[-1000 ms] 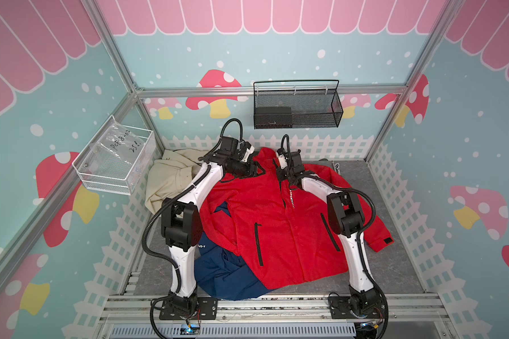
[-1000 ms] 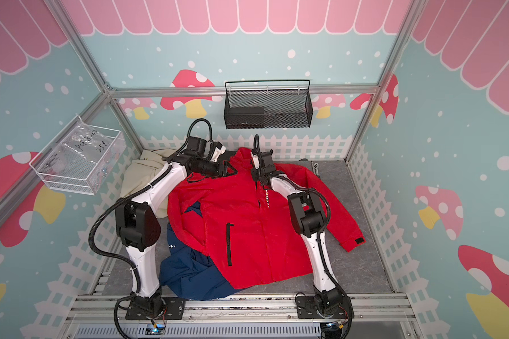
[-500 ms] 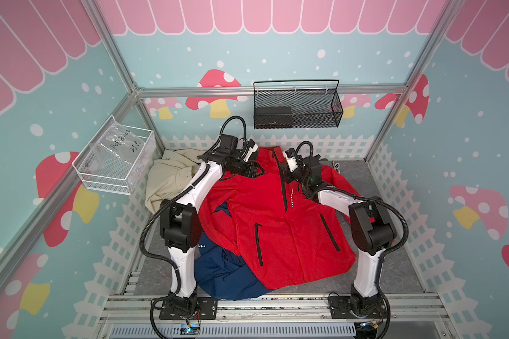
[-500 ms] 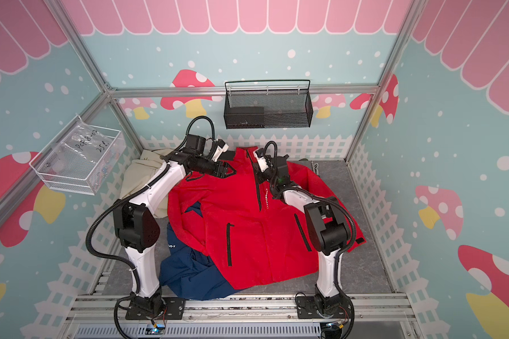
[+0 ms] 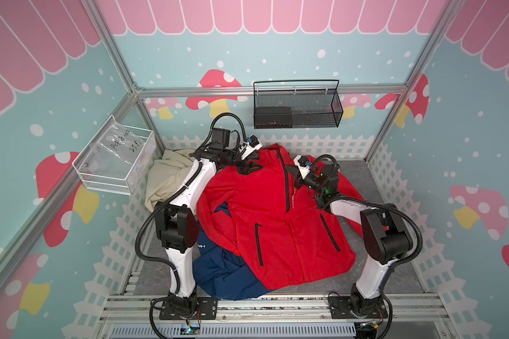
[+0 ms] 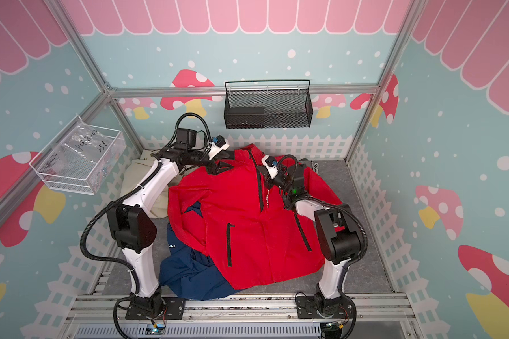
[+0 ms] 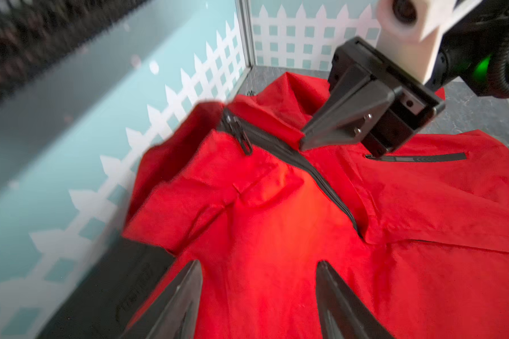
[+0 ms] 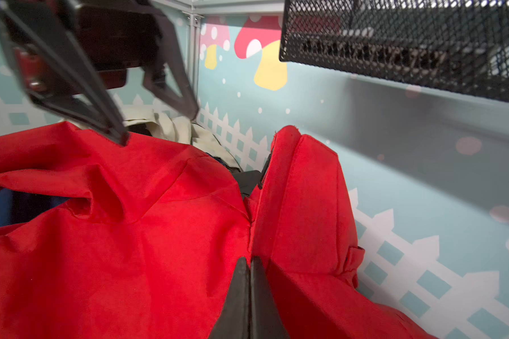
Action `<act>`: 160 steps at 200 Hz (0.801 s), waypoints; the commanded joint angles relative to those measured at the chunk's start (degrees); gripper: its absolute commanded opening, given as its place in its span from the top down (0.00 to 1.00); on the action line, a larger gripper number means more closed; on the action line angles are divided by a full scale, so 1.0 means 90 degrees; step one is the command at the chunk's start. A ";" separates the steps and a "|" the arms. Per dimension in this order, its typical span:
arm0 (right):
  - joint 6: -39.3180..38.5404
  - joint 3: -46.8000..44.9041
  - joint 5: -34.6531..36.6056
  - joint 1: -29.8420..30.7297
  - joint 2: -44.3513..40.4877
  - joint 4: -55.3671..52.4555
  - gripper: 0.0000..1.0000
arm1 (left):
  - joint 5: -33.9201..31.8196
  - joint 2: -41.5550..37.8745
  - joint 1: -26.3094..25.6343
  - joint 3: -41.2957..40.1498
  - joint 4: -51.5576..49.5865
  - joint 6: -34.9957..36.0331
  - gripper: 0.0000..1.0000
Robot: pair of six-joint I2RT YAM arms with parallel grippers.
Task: Unzip the jacket
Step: Unzip the zipper on the jacket.
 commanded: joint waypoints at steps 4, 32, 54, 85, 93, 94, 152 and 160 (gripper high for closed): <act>-0.0320 -0.0281 -0.0732 -0.0023 -0.0337 0.1119 1.00 | 0.0531 0.0370 -0.0077 0.0564 0.0517 0.0519 0.35; -0.0317 -0.0586 -0.0840 -0.0052 -0.0450 0.1660 1.00 | 0.0490 0.0532 -0.0164 0.0822 0.0474 0.0732 0.33; -0.0314 -0.0626 -0.0954 -0.0071 -0.0500 0.1697 1.00 | 0.0671 0.0609 -0.0175 0.0891 0.0396 0.0832 0.33; -0.0349 -0.0694 -0.0963 -0.0092 -0.0579 0.1709 1.00 | 0.0810 0.0610 -0.0299 0.0710 0.0295 0.1121 0.34; -0.0358 -0.0714 -0.0983 -0.0101 -0.0606 0.1717 1.00 | 0.0764 0.0636 -0.0334 0.0709 0.0268 0.1165 0.34; -0.0356 -0.0719 -0.0983 -0.0101 -0.0607 0.1726 1.00 | 0.0756 0.0636 -0.0339 0.0709 0.0267 0.1171 0.34; -0.0185 -0.0839 -0.1051 -0.0184 -0.0726 0.1909 1.00 | 0.0578 0.0789 -0.0496 0.0733 0.0267 0.1266 0.41; -0.0134 -0.0850 -0.1070 -0.0206 -0.0726 0.1988 1.00 | 0.0573 0.0792 -0.0512 0.0729 0.0272 0.1279 0.42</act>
